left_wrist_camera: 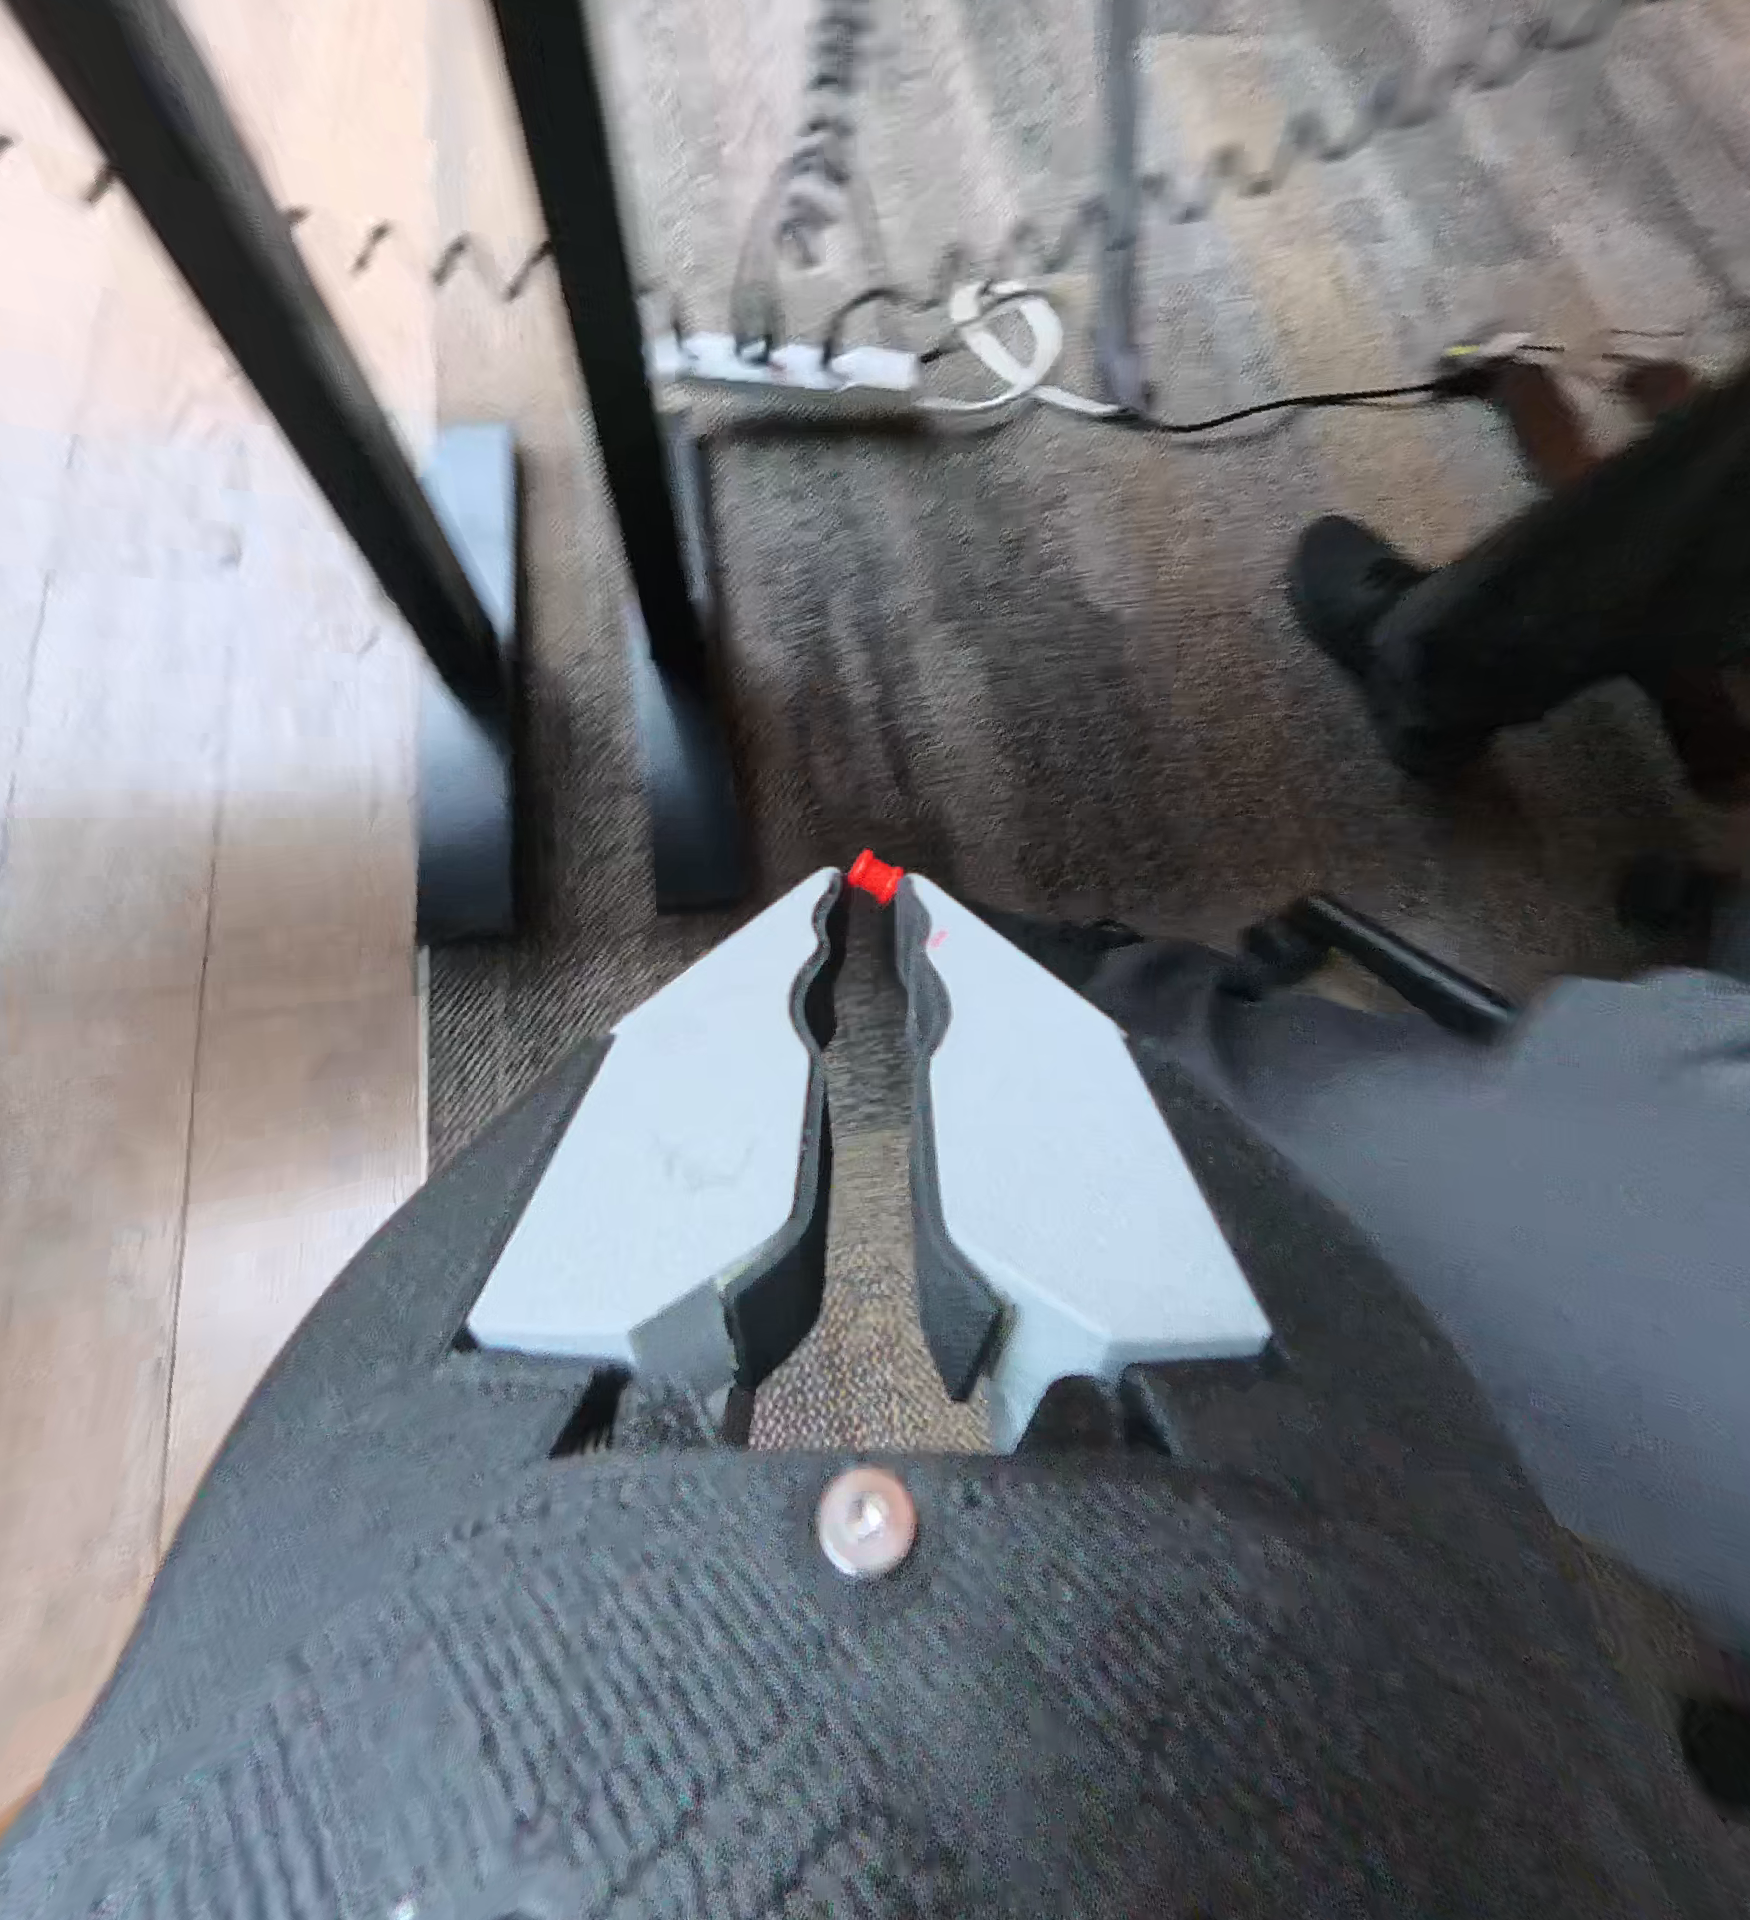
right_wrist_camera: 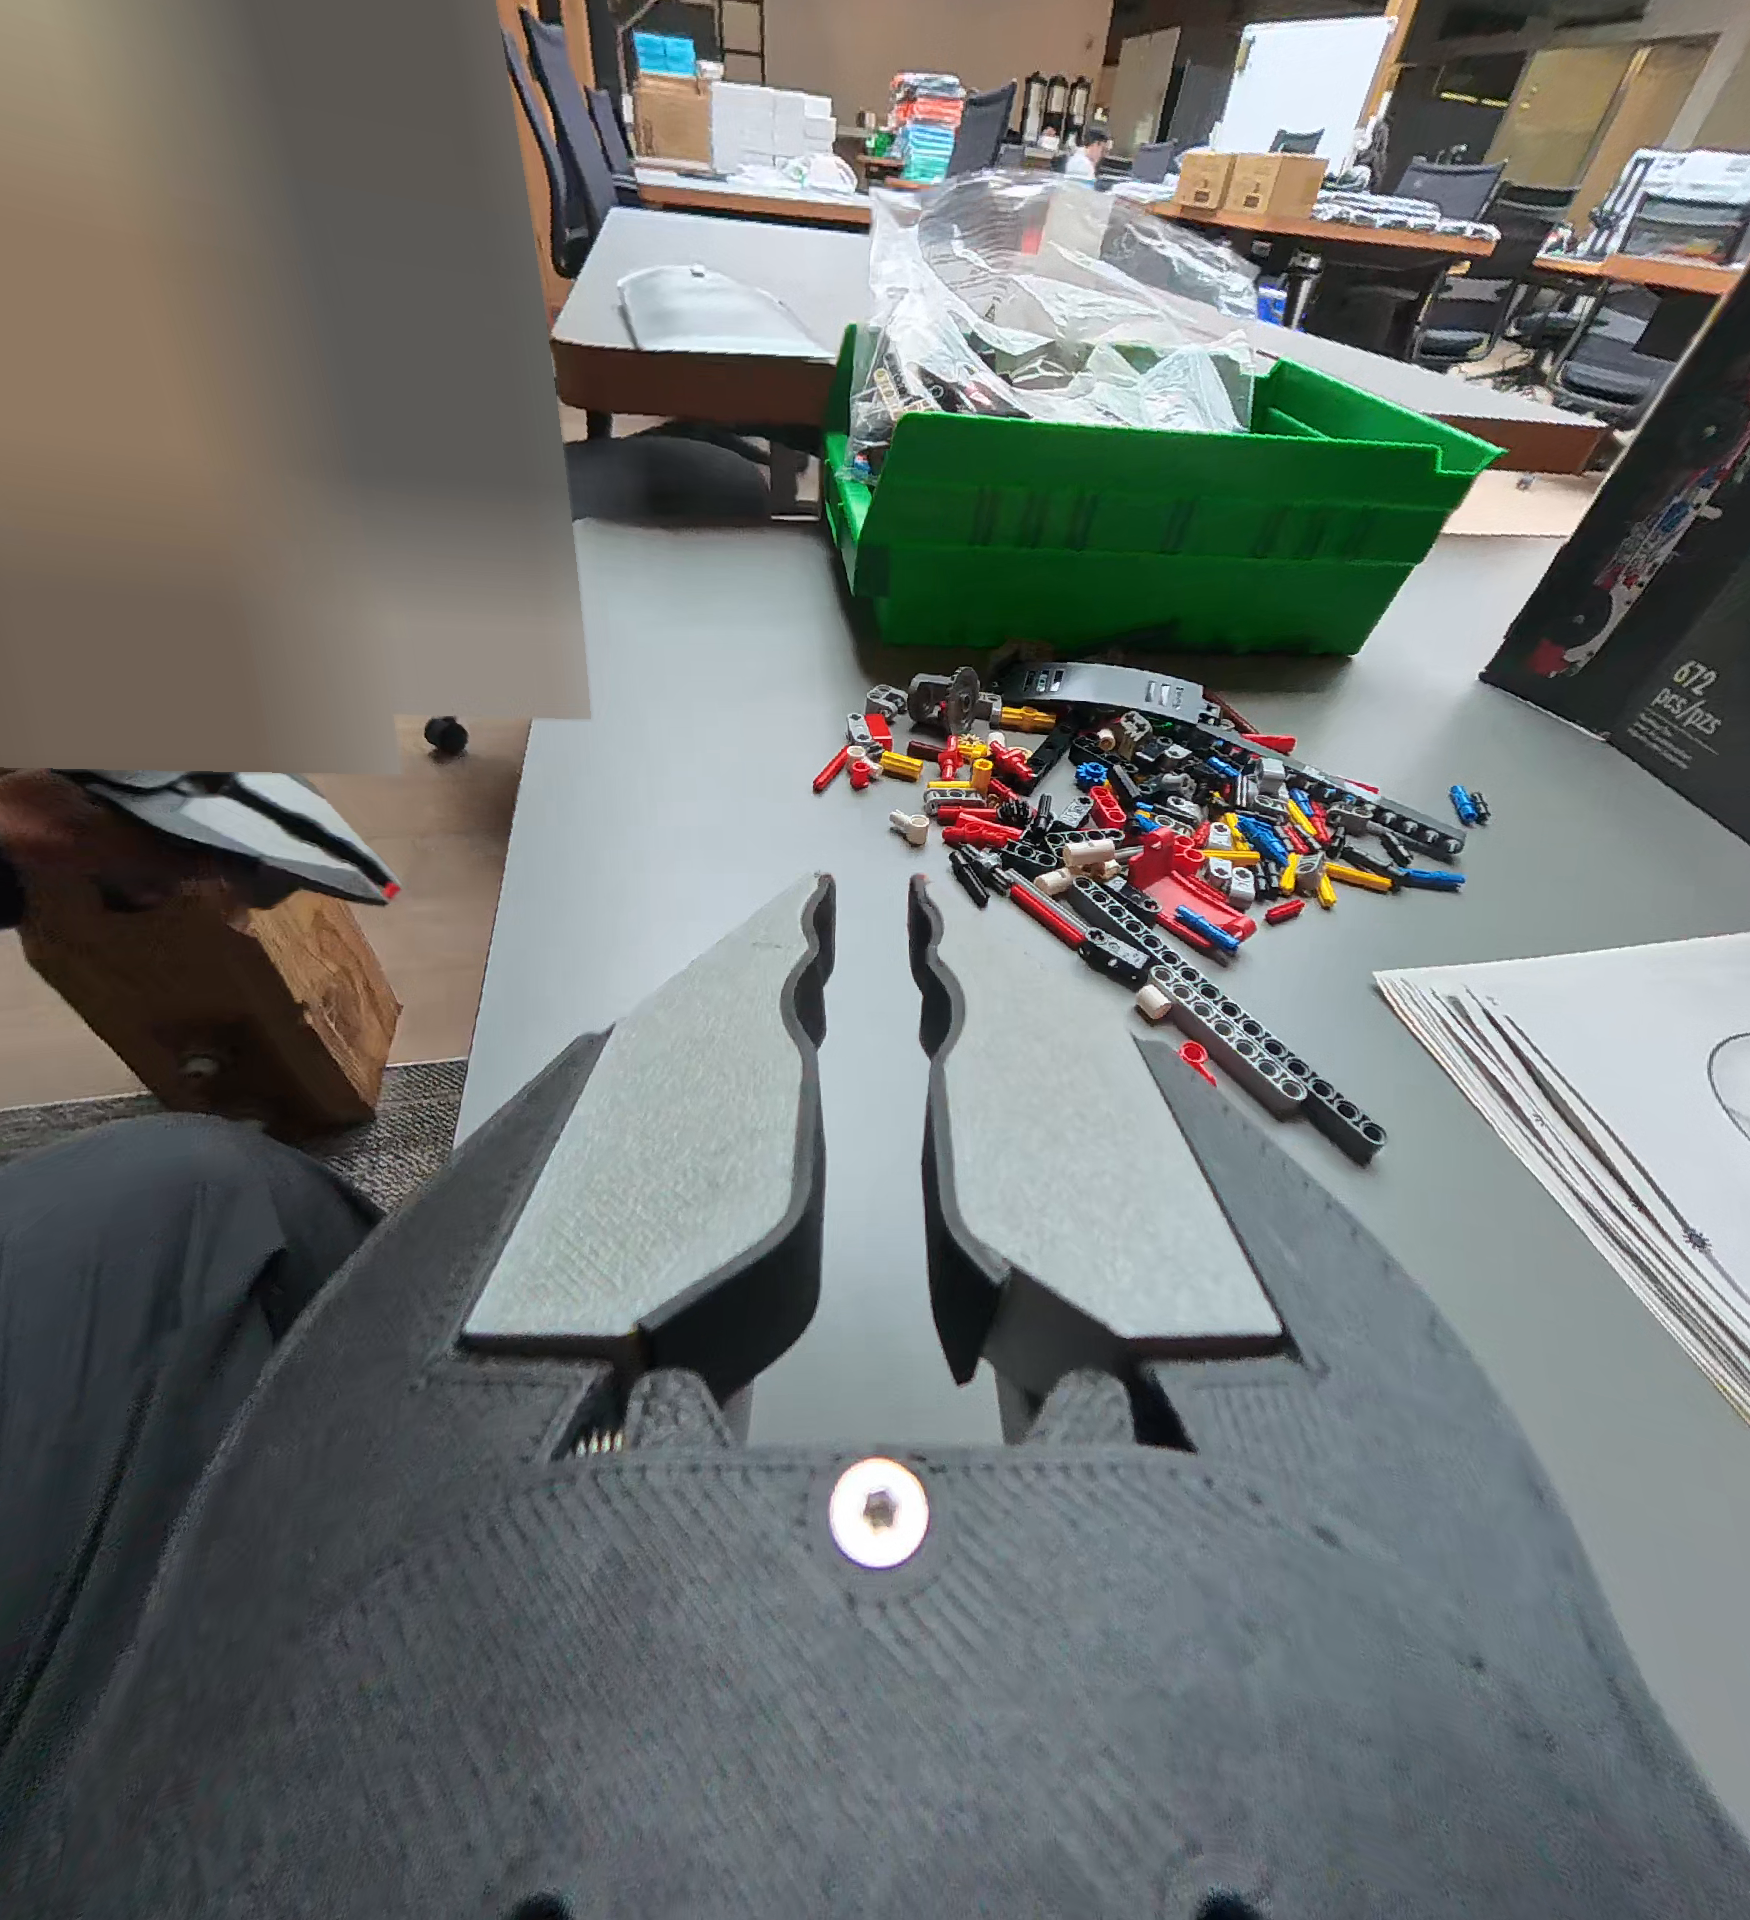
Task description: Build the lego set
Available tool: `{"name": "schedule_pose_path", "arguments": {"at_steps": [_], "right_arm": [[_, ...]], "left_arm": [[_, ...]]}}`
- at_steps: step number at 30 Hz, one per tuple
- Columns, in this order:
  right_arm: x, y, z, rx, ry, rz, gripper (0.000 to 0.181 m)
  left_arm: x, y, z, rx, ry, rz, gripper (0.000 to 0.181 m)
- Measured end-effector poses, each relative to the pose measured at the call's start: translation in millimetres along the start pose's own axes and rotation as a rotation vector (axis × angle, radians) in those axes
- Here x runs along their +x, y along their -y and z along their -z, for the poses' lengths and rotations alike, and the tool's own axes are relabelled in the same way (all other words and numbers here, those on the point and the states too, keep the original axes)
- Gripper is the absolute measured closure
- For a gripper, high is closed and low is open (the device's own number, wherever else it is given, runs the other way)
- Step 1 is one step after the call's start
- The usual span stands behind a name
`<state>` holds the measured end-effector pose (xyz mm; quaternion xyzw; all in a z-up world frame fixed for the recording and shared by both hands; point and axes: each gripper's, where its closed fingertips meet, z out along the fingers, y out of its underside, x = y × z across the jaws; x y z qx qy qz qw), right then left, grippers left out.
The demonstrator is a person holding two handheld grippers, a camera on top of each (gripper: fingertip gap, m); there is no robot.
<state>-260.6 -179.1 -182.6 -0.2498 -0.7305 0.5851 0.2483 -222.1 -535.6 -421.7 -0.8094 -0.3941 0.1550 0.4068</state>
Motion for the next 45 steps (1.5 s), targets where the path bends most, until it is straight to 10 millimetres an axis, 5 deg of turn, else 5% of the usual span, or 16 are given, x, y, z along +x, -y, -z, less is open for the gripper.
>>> {"name": "schedule_pose_path", "arguments": {"at_steps": [4, 8, 12, 15, 20, 26, 38, 41, 45], "right_arm": [[9.6, 7.0, 7.1, 0.051, -0.021, -0.063, 0.171], [29.6, 27.6, 29.3, 0.182, -0.105, -0.126, 0.174], [53.7, 53.2, 73.9, 0.361, -0.298, -0.066, 0.174], [55.6, 55.1, 98.4, 0.377, -0.359, 0.01, 0.174], [75.8, 47.4, 132.9, 0.362, -0.471, 0.088, 0.178], [88.9, 39.2, 135.6, 0.336, -0.473, 0.033, 0.178], [93.5, 34.7, 135.4, 0.322, -0.478, 0.019, 0.181], [92.8, 39.5, 142.6, 0.359, -0.486, 0.024, 0.181], [91.1, 47.7, 163.3, 0.418, -0.506, 0.058, 0.181]], "left_arm": [[90.0, 80.1, 37.4, 0.016, -0.162, -0.205, 0.174], [170.9, 187.2, 40.8, 0.144, -0.219, -0.413, 0.174], [193.1, 293.1, 4.8, 0.236, -0.091, -0.484, 0.174], [178.6, 333.5, -50.1, 0.137, 0.04, -0.531, 0.174], [151.7, 354.9, -125.5, -0.059, 0.117, -0.59, 0.174], [109.6, 352.6, -157.7, -0.261, 0.08, -0.436, 0.172], [103.8, 360.8, -159.7, -0.205, 0.036, -0.415, 0.136], [102.4, 366.1, -146.9, -0.158, 0.074, -0.4, 0.138], [120.0, 367.1, -105.8, -0.076, 0.084, -0.407, 0.14]]}}
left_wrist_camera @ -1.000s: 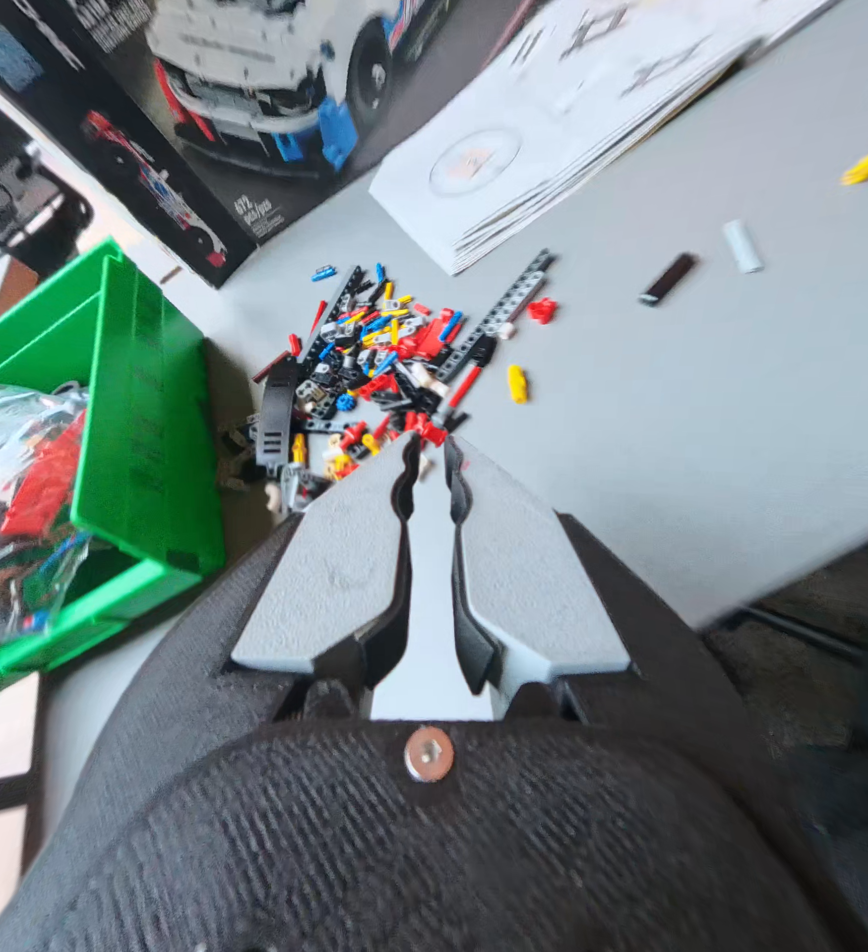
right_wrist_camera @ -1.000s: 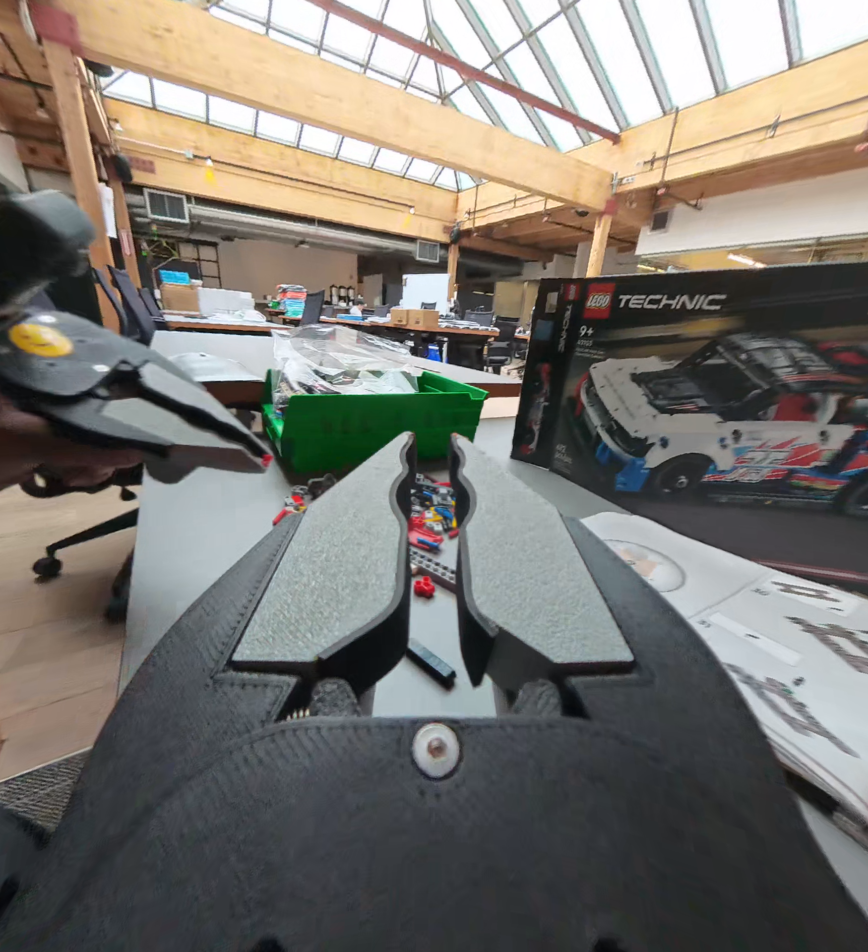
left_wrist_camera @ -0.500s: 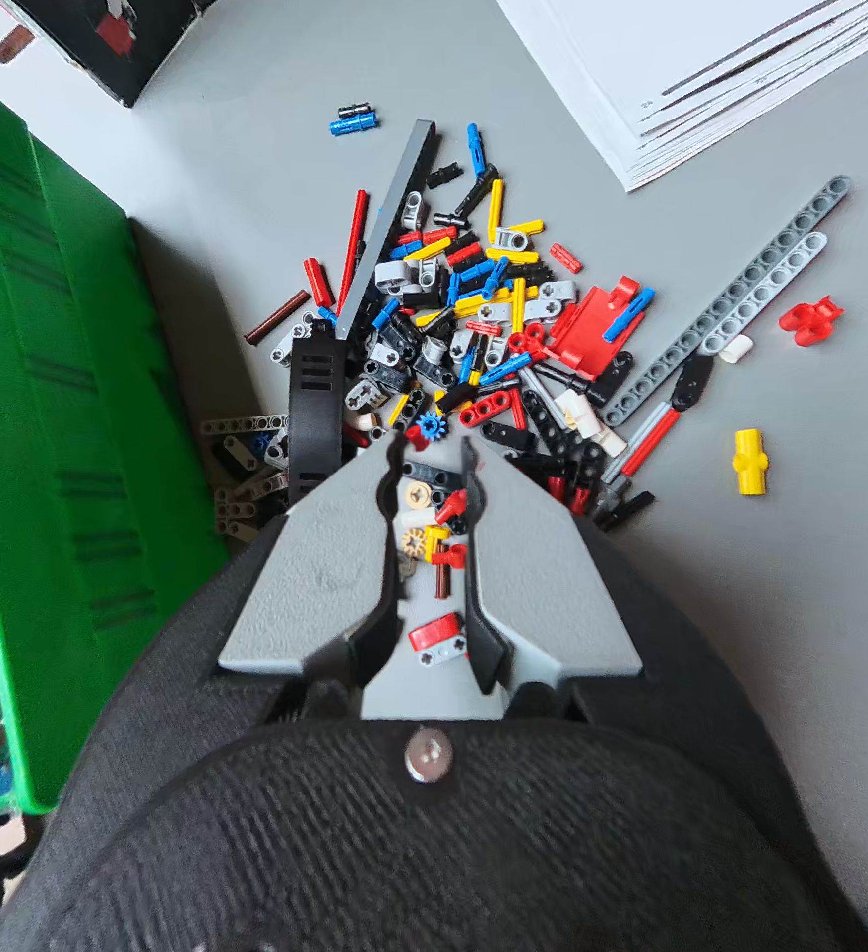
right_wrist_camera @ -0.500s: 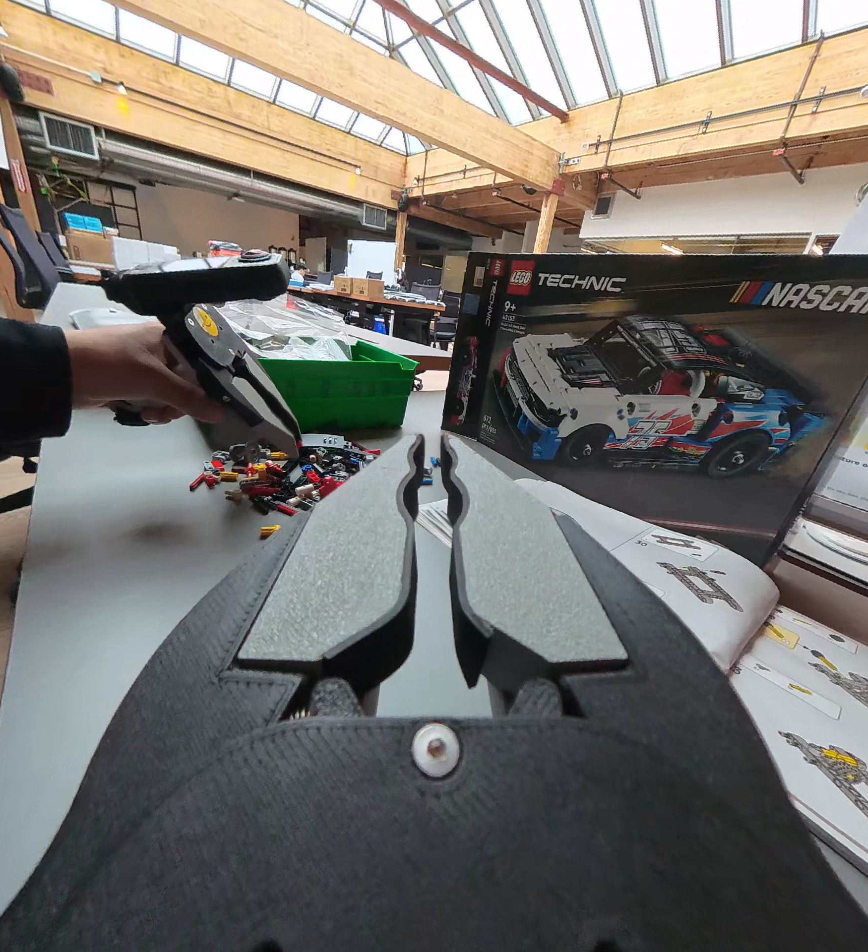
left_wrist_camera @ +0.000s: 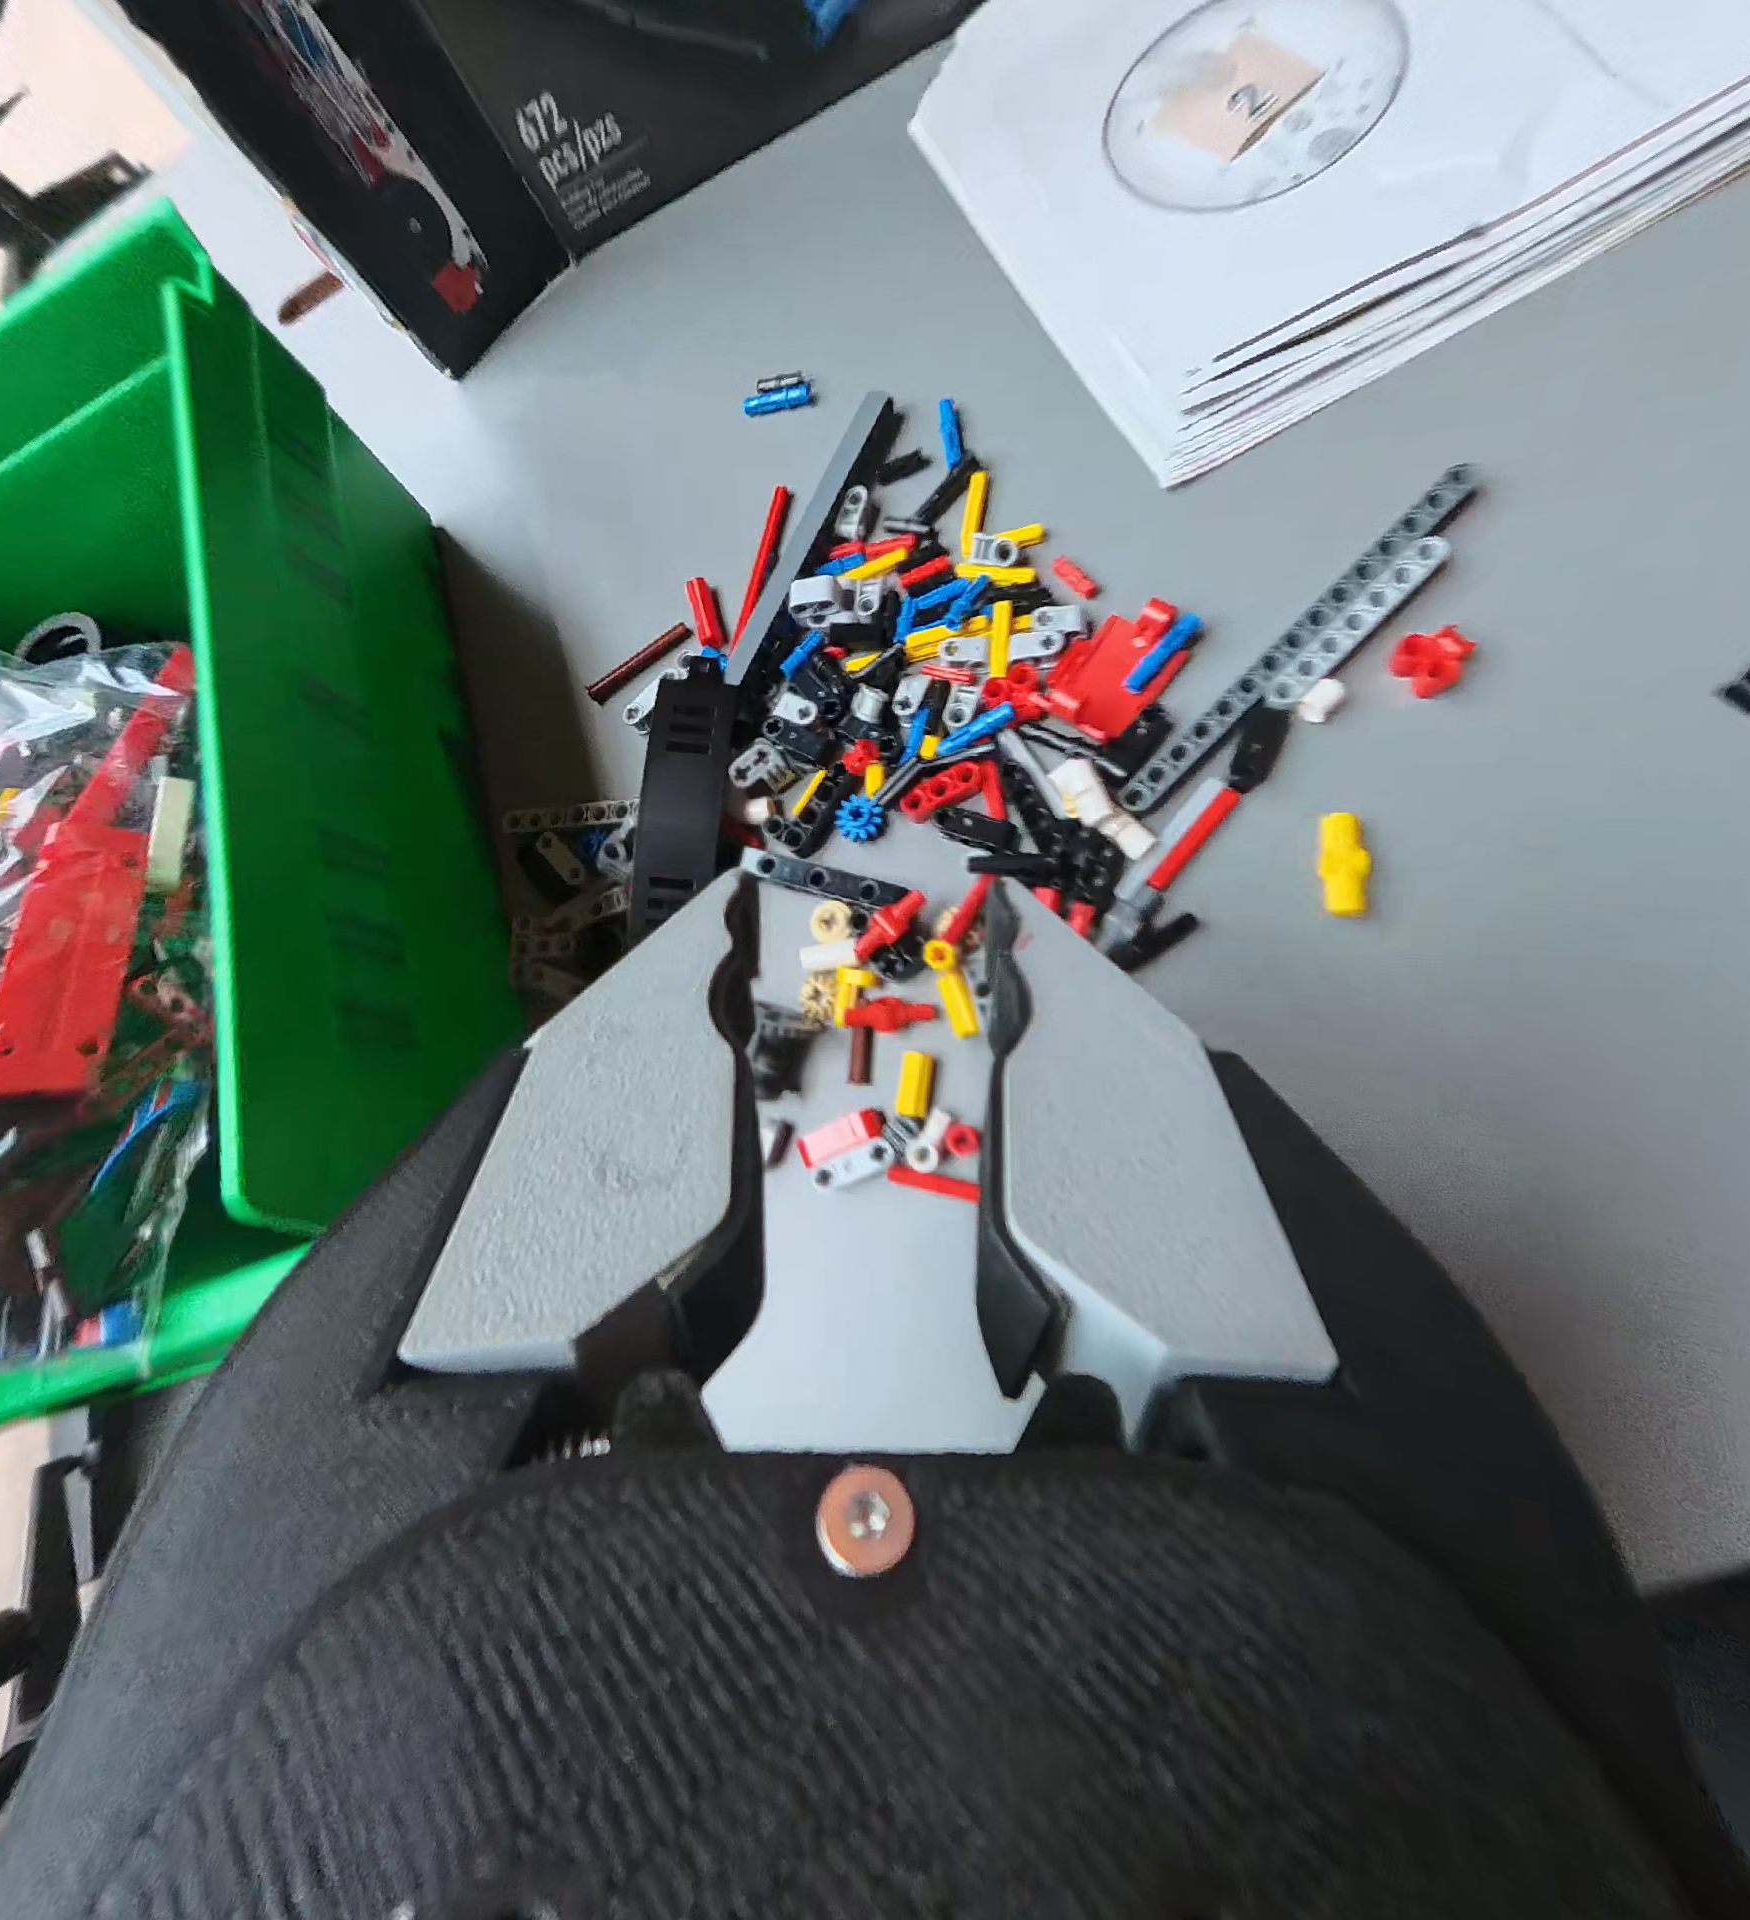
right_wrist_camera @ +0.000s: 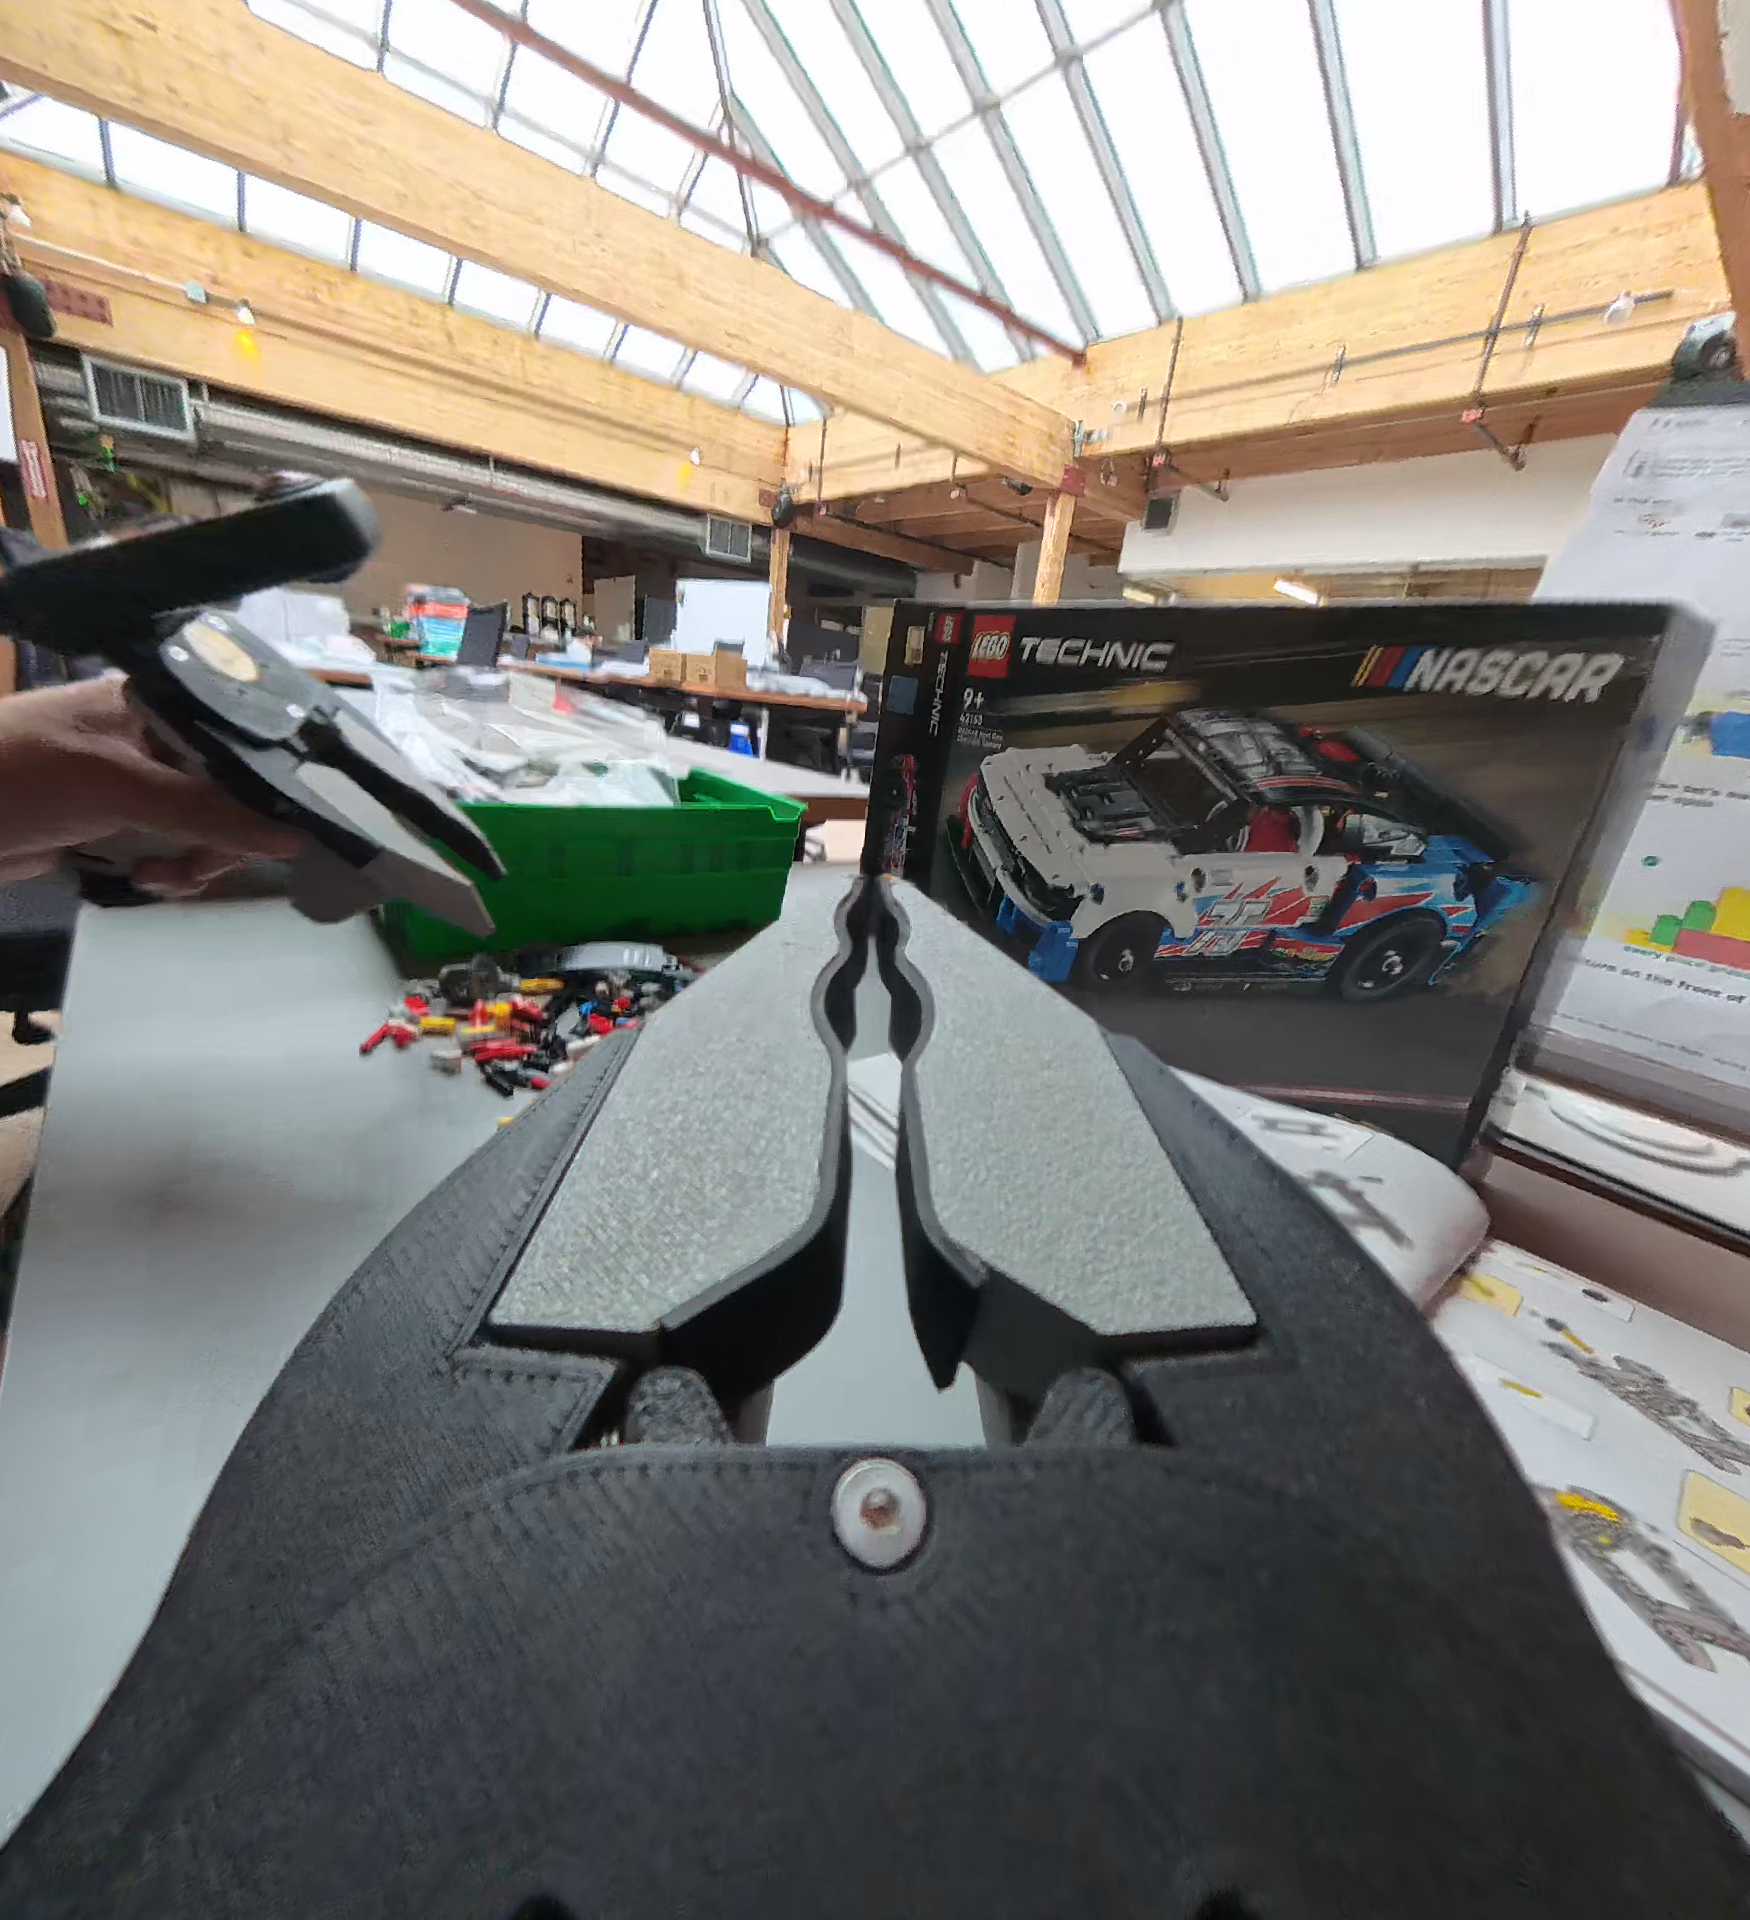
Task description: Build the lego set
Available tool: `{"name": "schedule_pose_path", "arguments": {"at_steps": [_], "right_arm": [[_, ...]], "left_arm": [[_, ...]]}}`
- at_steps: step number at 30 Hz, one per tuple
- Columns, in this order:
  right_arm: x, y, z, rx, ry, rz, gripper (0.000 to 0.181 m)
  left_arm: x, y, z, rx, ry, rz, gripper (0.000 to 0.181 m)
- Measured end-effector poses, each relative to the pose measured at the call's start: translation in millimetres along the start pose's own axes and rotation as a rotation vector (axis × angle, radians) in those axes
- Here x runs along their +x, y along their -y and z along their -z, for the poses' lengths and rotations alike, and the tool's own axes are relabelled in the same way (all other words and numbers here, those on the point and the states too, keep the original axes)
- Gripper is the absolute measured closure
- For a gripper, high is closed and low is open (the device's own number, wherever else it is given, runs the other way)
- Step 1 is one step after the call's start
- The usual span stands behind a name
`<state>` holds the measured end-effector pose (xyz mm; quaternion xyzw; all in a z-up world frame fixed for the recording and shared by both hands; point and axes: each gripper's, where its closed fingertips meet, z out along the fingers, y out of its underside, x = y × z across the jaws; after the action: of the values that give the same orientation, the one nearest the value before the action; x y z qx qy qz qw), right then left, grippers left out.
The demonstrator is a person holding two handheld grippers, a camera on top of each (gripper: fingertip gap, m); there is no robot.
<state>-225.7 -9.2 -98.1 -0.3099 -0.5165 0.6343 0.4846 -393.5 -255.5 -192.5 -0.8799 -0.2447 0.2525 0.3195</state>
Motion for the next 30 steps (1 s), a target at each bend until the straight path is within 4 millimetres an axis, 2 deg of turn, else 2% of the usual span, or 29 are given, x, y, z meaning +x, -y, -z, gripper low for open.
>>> {"name": "schedule_pose_path", "arguments": {"at_steps": [3, 6, 8, 11, 15, 18, 20, 24, 27, 30], "right_arm": [[6.9, 39.8, 27.2, 0.154, 0.021, -0.013, 0.18], [22.6, 53.6, 43.8, 0.097, 0.003, -0.003, 0.178], [29.6, 57.7, 56.4, 0.042, 0.015, -0.011, 0.171], [32.6, 50.7, 77.3, -0.046, 0.046, -0.021, 0.164], [31.5, 25.3, 107.4, -0.169, 0.071, 0.023, 0.16], [21.5, 14.5, 129.4, -0.22, 0.164, 0.01, 0.137], [20.2, 6.1, 140.2, -0.267, 0.206, 0.008, 0.127], [34.1, -12.1, 149.5, -0.33, 0.192, 0.023, 0.124], [24.3, -19.7, 145.1, -0.304, 0.242, 0.008, 0.127], [18.0, -36.2, 131.6, -0.323, 0.26, 0.097, 0.131]], "left_arm": [[25.7, 3.7, 41.9, 0.073, 0.006, 0.019, 0.146], [69.2, -2.1, 76.5, 0.115, -0.05, 0.035, 0.147], [99.8, -8.4, 91.2, 0.137, -0.087, 0.045, 0.149], [155.0, -16.1, 100.1, 0.155, -0.214, 0.099, 0.149], [221.0, -31.0, 97.3, 0.178, -0.343, 0.136, 0.151], [283.0, -33.5, 109.9, 0.245, -0.594, 0.154, 0.154], [315.3, -31.1, 122.1, 0.28, -0.732, 0.14, 0.144], [338.6, -28.5, 131.5, 0.324, -0.799, 0.049, 0.145], [363.5, -25.6, 156.8, 0.411, -1.054, 0.053, 0.146], [369.8, -14.2, 166.0, 0.489, -1.207, 0.056, 0.147]]}}
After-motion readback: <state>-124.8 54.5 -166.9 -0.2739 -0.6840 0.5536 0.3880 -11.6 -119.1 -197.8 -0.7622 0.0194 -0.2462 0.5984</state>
